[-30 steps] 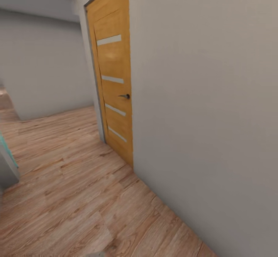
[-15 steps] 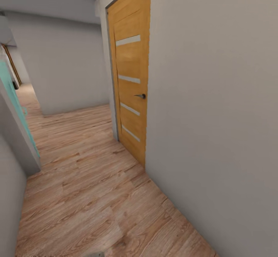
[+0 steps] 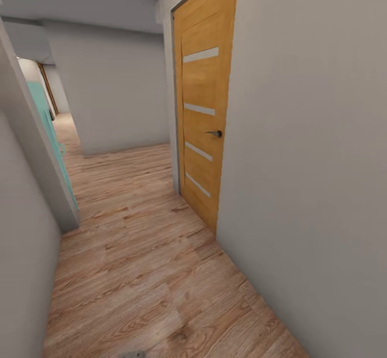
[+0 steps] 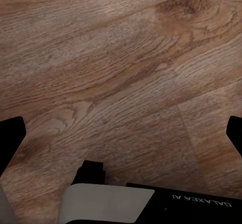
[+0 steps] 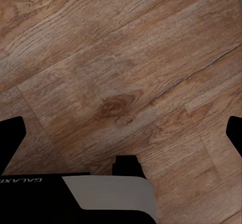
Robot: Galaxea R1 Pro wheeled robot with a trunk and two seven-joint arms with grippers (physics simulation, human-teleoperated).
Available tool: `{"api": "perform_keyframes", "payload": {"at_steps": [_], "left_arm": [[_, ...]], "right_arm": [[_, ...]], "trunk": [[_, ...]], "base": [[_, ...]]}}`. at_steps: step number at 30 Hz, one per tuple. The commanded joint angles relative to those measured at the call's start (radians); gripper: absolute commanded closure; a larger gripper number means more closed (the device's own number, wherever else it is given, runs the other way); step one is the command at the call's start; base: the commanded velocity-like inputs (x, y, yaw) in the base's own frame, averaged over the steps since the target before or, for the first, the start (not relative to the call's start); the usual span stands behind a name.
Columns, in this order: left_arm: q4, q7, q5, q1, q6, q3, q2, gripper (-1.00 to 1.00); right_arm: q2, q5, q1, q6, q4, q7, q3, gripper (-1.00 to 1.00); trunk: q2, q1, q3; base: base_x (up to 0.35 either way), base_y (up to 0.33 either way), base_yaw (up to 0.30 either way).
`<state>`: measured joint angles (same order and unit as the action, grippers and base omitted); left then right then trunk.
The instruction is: Move the two storage containers from the living room to the garage. In the garage, place one container on the floor and stack the other container on top of it (either order is fine).
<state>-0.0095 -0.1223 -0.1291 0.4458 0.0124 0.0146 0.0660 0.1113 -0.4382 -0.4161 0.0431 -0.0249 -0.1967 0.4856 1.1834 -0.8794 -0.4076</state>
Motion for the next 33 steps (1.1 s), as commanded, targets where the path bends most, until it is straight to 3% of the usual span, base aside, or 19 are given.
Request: {"api": "perform_keyframes", "payload": {"at_steps": [1, 12, 24, 33], "left_arm": [[0.0, -0.002, -0.008, 0.001, 0.001, 0.001, 0.0, -1.0], [0.0, -0.002, -0.008, 0.001, 0.001, 0.001, 0.0, -1.0], [0.0, -0.002, -0.008, 0.001, 0.0, 0.001, 0.0, -1.0], [0.0, -0.002, -0.008, 0.001, 0.0, 0.001, 0.0, -1.0]], "right_arm": [[0.001, -0.01, -0.001, 0.004, -0.003, -0.001, 0.008, -1.0], [0.001, -0.01, -0.001, 0.004, -0.002, -0.001, 0.008, -1.0], [0.001, -0.011, -0.001, 0.004, -0.003, -0.001, 0.008, -1.0], [0.0, -0.01, -0.001, 0.005, -0.002, -0.001, 0.008, -1.0]], "trunk": [[0.001, 0.0, -0.001], [0.001, 0.0, -0.001], [0.001, 0.0, -0.001], [0.001, 0.0, -0.006]], "base": [[0.0, 0.0, 0.043], [0.047, 0.0, 0.008], [0.305, 0.0, 0.007], [0.333, 0.0, 0.204]]}}
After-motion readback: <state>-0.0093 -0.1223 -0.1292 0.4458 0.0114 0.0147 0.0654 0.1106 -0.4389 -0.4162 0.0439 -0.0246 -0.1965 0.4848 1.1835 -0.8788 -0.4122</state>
